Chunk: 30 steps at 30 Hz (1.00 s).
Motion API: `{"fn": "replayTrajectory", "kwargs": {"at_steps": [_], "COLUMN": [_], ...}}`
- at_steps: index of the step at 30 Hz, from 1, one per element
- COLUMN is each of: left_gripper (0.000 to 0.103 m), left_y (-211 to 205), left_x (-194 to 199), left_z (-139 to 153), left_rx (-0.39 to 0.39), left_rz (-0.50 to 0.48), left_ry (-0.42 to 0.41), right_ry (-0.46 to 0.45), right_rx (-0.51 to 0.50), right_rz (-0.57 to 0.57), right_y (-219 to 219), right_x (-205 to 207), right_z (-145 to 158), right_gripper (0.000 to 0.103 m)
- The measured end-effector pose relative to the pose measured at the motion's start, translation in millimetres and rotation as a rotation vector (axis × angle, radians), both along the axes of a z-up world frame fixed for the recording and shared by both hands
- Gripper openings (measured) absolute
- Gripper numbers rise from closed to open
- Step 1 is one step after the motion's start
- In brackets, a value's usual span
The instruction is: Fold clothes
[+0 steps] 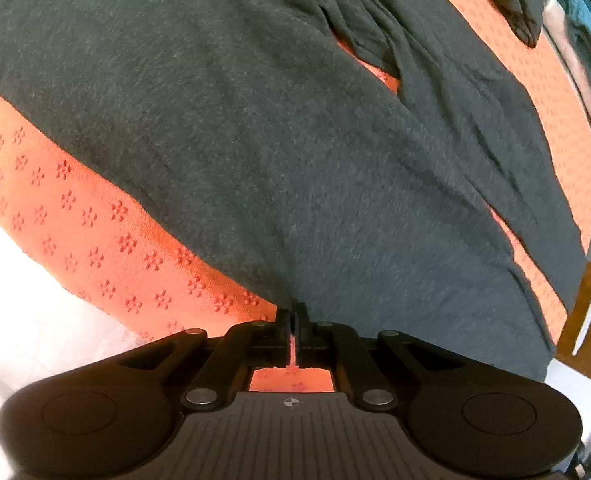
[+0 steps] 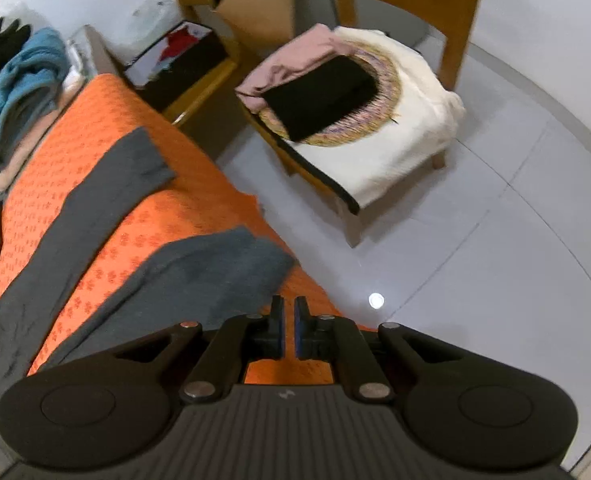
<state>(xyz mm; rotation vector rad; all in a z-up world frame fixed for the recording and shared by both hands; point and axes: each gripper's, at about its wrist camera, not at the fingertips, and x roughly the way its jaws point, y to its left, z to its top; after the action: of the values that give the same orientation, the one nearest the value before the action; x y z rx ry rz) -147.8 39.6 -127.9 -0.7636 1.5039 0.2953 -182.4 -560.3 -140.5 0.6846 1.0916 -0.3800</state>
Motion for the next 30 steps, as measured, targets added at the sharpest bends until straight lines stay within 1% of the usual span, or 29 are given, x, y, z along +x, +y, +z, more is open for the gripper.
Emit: {"fn": "replayTrajectory", "kwargs": {"at_steps": [3,4,5,6,7,10,11,12,13,15,19,22,24,25,26,28,30], "left_gripper": [0.005,0.004,0.004,0.004,0.004,0.004,0.004,0.004,0.004,0.004,0.005,0.006,0.008,0.012,0.013,0.020,0.024], "left_y": [-3,-4,-5,-7,-9,-15,-17,-19,-21,-26,-36,-44,-53,-59,-64,-76,-86], "left_x": [-3,-5,-6,-7,-8,-11,-12,-12,-12,-11,-14,-17,-16,-15,-14,-12,-11], "left_z": [0,0,1,2,3,7,10,12,14,19,27,34,39,41,43,47,49], "left_rx": [0.009,0.011,0.014,0.017,0.021,0.031,0.038,0.044,0.050,0.066,0.106,0.137,0.170,0.190,0.209,0.252,0.284], "left_rz": [-0.003,-0.002,0.000,0.003,0.006,0.015,0.016,0.015,0.014,0.010,-0.008,-0.026,-0.046,-0.060,-0.074,-0.111,-0.152], "left_ry": [0.010,0.012,0.013,0.009,0.005,-0.008,-0.015,-0.023,-0.031,-0.044,-0.070,-0.093,-0.115,-0.127,-0.139,-0.159,-0.177], "right_ry": [-0.013,-0.021,-0.029,-0.038,-0.047,-0.040,-0.028,-0.016,-0.004,0.015,0.063,0.076,0.042,0.021,-0.001,-0.051,-0.096], "right_rx": [0.007,0.013,0.020,0.033,0.048,0.102,0.098,0.094,0.089,0.070,0.005,-0.075,-0.131,-0.142,-0.147,-0.121,-0.085], "right_rz": [0.011,0.016,0.019,0.013,0.008,-0.010,-0.010,-0.010,-0.010,0.005,0.088,0.163,0.199,0.222,0.246,0.297,0.361], "right_y": [-4,-6,-7,-9,-11,-12,-12,-12,-12,-12,-18,-19,-21,-23,-26,-30,-33], "right_x": [0,1,3,8,12,23,26,29,32,35,37,42,47,52,57,71,90], "right_z": [4,5,6,8,9,2,-1,-3,-6,-10,-14,-9,5,11,17,25,31], "right_gripper": [0.009,0.019,0.034,0.039,0.040,0.040,0.033,0.023,0.001,0.002,0.002,0.005,0.006,0.007,0.011,0.015,0.017]}}
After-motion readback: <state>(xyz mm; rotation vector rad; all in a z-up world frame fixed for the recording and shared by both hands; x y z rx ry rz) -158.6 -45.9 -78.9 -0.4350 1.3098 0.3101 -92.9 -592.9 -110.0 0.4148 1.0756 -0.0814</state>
